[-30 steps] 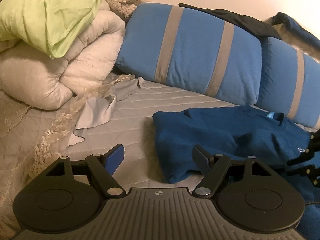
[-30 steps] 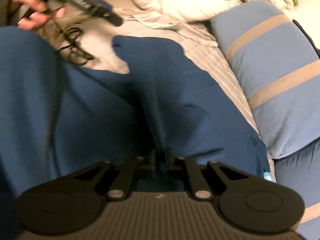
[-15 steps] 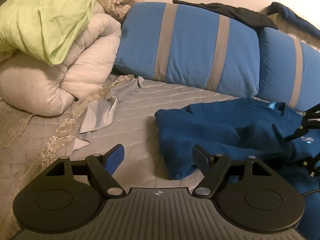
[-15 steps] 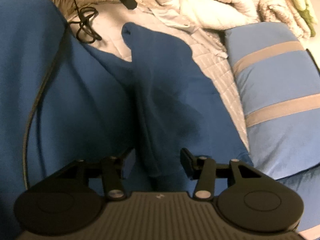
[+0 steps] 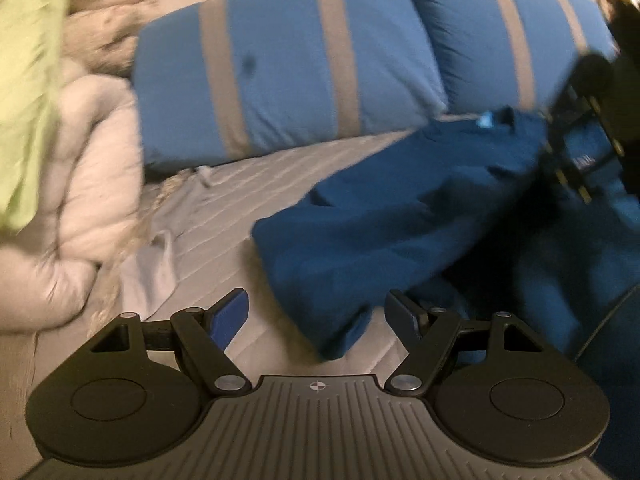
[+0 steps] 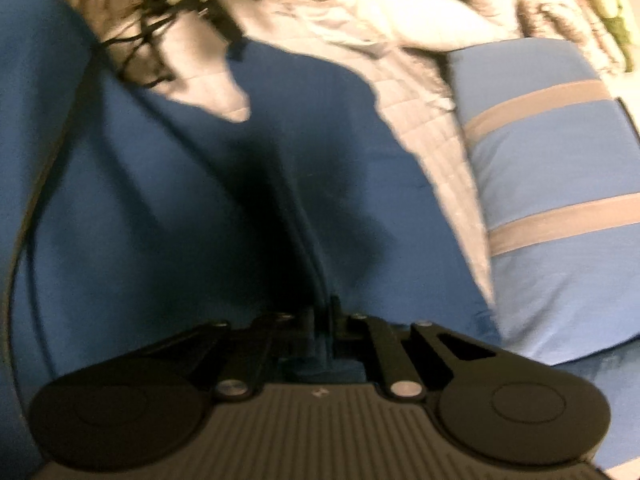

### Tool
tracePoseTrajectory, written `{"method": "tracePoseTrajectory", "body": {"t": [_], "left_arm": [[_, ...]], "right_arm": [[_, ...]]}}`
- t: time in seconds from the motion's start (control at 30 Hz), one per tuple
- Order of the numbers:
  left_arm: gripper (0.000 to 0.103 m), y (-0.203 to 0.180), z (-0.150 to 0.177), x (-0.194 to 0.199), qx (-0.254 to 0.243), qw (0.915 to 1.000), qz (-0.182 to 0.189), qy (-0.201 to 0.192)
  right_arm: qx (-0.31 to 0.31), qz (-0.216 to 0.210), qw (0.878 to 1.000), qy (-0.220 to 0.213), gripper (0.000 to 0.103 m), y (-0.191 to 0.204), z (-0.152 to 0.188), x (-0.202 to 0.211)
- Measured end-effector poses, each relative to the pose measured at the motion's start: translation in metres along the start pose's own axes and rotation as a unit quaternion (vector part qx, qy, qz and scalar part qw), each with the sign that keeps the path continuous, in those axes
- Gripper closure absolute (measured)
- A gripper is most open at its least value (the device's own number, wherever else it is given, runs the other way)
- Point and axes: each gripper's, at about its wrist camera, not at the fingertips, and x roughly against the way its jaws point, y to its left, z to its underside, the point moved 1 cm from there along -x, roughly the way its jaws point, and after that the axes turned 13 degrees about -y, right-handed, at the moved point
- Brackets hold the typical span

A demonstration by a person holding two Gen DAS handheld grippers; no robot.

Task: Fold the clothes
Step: 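Grasp the sweatshirt side edge with the right gripper and lift it toward the middle, then fold the held side edge over the sweatshirt body with the right gripper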

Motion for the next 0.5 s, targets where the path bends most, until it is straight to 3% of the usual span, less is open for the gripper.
{"method": "tracePoseTrajectory", "body": {"t": [0.07, 0.23, 0.5], "left_arm": [[0.028, -0.007, -0.001, -0.007, -0.025, 0.9996, 0.015, 0.002], [0.028, -0.01, 0.001, -0.029, -0.03, 0.9995, -0.008, 0.012], [0.028, 0.004, -0.016, -0.044, 0.045, 0.999, 0.002, -0.009]], "right_arm": [[0.004, 0.035, 0.999, 0.001, 0.098, -0.007, -0.005, 0.001], [0.01, 0.111, 0.994, 0.009, 0.098, -0.032, -0.018, 0.005], [0.004, 0.205, 0.979, 0.001, 0.098, -0.072, -0.031, 0.025]]}}
